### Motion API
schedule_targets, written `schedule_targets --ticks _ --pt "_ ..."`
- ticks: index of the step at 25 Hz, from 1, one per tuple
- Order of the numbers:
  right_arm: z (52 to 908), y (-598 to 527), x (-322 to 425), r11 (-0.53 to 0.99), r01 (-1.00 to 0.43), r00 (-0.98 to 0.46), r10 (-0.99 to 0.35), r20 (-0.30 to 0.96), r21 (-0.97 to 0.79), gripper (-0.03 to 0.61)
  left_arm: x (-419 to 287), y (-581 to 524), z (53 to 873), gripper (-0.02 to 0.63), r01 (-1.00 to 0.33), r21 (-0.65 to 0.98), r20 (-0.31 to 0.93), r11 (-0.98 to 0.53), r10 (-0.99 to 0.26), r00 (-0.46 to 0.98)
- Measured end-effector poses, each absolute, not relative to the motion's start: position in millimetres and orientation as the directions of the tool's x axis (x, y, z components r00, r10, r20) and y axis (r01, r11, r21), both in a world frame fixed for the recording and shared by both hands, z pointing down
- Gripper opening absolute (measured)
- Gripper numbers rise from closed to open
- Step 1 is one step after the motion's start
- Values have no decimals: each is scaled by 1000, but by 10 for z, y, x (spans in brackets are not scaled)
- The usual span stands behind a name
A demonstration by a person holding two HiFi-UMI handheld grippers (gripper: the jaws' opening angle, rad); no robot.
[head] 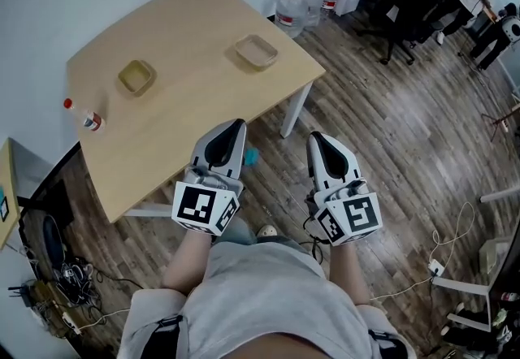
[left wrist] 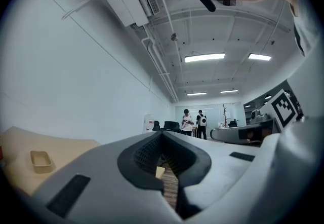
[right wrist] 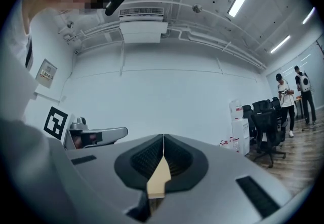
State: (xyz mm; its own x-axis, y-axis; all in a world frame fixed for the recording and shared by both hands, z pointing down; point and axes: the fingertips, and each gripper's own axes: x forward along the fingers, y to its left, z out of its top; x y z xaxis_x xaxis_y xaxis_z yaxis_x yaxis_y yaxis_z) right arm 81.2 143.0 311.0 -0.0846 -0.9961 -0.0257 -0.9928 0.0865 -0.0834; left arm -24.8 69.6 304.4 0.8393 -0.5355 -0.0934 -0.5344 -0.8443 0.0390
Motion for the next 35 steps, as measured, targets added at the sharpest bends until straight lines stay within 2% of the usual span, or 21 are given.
schedule_targets --ticks 13,35 --pt "3189 600 927 98 -991 -99 -995 12 -92 11 -65 -48 3146 15 -503 24 -46 -864 -504 862" --pt "3255 -897 1111 -73 -994 72 -997 20 -86 11 220 -1702 3149 15 -378 49 -84 -925 -381 921"
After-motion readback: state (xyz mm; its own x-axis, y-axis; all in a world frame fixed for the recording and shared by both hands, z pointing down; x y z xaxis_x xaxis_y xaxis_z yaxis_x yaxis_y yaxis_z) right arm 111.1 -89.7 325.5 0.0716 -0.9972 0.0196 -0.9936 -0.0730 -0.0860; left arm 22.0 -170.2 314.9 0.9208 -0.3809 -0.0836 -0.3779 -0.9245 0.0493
